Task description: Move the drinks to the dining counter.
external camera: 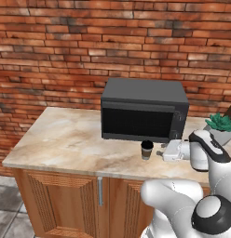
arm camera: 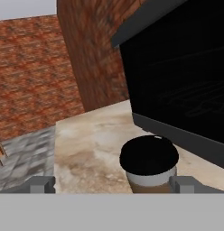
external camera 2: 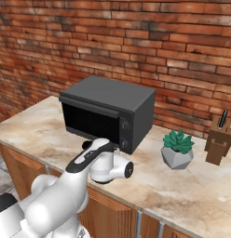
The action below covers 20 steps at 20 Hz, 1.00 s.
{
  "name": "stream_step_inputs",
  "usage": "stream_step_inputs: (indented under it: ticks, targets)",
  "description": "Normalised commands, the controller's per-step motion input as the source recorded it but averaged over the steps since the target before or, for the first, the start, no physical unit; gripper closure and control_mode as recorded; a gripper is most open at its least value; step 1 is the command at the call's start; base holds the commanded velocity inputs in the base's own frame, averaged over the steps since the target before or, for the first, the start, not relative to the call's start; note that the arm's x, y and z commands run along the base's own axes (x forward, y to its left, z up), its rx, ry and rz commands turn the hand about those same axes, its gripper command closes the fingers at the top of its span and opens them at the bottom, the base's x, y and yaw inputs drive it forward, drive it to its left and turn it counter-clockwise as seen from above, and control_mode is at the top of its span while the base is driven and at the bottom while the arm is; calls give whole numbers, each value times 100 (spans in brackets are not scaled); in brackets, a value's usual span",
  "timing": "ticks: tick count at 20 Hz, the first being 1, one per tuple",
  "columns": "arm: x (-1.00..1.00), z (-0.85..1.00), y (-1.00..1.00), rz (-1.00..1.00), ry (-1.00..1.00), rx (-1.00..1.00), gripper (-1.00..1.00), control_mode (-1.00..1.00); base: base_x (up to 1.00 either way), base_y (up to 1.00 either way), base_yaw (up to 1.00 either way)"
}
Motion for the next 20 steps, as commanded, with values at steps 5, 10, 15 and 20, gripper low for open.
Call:
stream_step_inputs:
  ticks: [5,10,15,20]
  targets:
    - [0,-1,5,0,0,0,-100,-100,0,0,0]
    - [0,0,3,0,0,-1,-100,-100,0,0,0]
    - [0,0,2,0,0,-2,-100,-100,0,0,0]
    - [0,0,0,0,1,-3,-100,-100,0,0,0]
